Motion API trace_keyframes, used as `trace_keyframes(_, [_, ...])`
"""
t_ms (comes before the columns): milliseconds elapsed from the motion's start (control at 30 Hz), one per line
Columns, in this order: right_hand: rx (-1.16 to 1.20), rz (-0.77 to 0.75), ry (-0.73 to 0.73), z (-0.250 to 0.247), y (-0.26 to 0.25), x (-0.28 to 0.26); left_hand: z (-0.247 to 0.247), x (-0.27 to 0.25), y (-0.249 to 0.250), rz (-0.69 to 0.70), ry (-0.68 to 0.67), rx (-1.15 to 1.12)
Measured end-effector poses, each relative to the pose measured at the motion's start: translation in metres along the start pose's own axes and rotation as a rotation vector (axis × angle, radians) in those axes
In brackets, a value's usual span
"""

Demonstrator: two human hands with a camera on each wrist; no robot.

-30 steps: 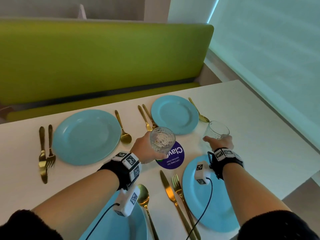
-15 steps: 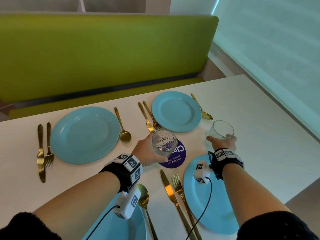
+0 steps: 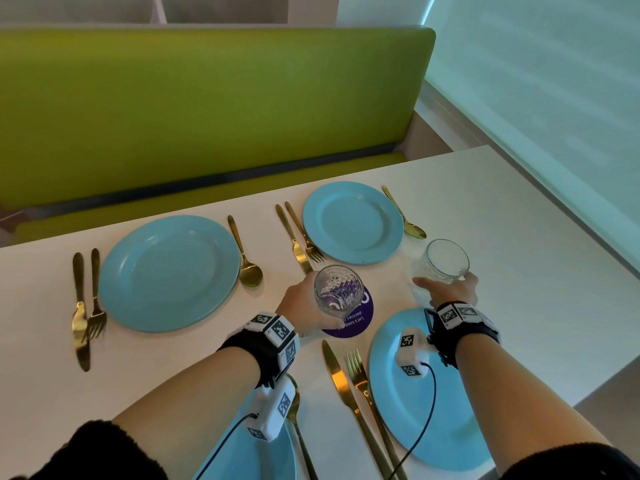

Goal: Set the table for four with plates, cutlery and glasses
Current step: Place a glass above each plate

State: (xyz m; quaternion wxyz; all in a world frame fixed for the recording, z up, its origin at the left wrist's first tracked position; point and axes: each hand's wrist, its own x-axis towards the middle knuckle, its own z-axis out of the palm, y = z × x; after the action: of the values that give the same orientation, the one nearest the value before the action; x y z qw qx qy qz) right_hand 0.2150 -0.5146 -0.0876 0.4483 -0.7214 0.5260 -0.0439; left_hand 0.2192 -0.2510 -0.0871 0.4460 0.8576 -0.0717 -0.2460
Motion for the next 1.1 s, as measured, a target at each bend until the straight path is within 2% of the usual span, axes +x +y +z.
trace_keyframes(333, [-0.027, -0.048, -0.034, -0.011, 0.006, -0.003, 0.011, -0.003, 0.0, -0.012, 0.024, -0.033])
trace_keyframes(567, [-0.033, -0.078, -0.039, -0.027, 0.009, -0.033, -0.008, -0.026, 0.005, -0.091, 0.041, 0.002])
trace_keyframes(867, [-0.037, -0.157, 0.028, -0.045, 0.03, -0.13, -0.047, -0.104, -0.007, -0.1, 0.154, -0.045])
trace_keyframes(967, [-0.023, -0.185, 0.039, -0.044, 0.044, -0.175, -0.059, -0.146, -0.019, -0.062, 0.212, -0.08])
trace_keyframes(1100, [-0.073, -0.212, -0.018, -0.028, 0.069, -0.245, -0.079, -0.216, -0.046, 0.011, 0.257, -0.084])
